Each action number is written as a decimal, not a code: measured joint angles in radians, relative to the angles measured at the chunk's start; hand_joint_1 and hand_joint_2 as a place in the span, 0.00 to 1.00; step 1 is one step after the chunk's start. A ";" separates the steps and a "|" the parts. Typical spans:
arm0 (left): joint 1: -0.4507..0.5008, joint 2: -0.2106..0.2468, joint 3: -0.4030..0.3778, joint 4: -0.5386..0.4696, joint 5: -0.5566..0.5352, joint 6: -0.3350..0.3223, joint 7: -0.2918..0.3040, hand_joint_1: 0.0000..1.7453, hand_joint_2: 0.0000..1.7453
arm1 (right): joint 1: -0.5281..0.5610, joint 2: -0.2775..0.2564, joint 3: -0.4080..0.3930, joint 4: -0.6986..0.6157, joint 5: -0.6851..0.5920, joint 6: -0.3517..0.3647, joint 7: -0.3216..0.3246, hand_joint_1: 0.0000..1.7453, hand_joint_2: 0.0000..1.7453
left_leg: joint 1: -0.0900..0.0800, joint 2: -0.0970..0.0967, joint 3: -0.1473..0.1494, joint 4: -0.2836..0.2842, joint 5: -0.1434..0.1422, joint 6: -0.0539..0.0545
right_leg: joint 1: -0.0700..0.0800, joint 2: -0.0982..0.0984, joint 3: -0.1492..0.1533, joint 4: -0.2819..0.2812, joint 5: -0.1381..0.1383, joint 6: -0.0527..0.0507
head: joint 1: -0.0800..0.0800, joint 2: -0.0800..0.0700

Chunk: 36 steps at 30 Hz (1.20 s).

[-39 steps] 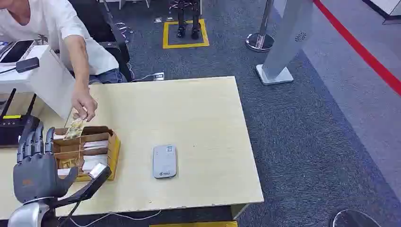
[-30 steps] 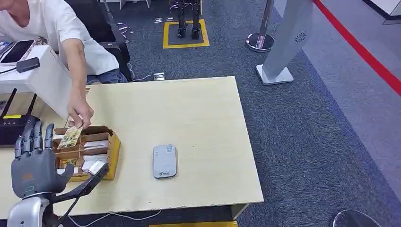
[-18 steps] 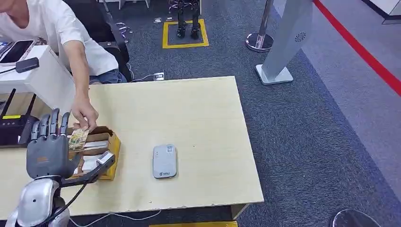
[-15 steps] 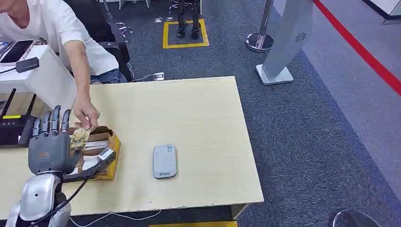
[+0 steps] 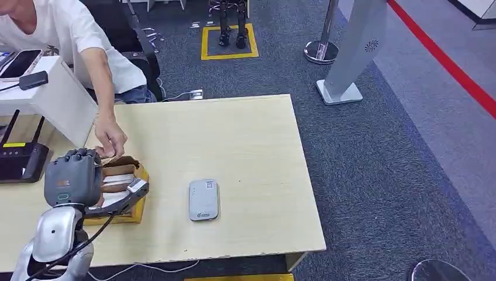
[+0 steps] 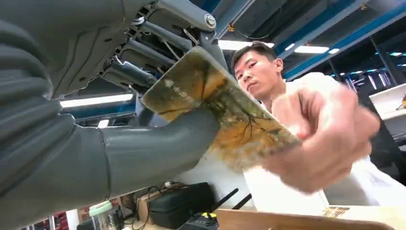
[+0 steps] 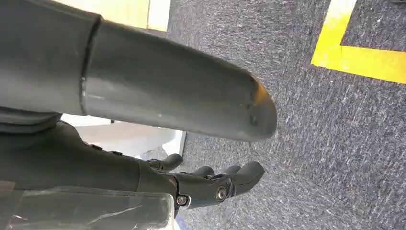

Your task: Pass the card to the sensor for recognition and then transmit it.

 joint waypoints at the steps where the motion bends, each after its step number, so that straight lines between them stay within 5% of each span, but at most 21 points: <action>1: 0.000 -0.001 0.000 0.001 0.000 -0.001 -0.004 1.00 1.00 | 0.000 0.000 0.000 0.000 0.000 0.000 0.000 0.00 0.00 | 0.000 0.000 0.000 0.000 0.000 0.000 | 0.000 0.000 0.000 0.000 0.000 0.000 | 0.000 0.000; 36: -0.004 -0.039 0.000 0.010 0.000 0.008 -0.052 1.00 1.00 | 0.000 0.000 0.003 0.005 0.000 0.001 0.000 0.00 0.00 | 0.000 0.000 0.000 0.000 0.000 0.000 | 0.000 0.000 0.000 0.000 0.000 0.000 | 0.000 0.000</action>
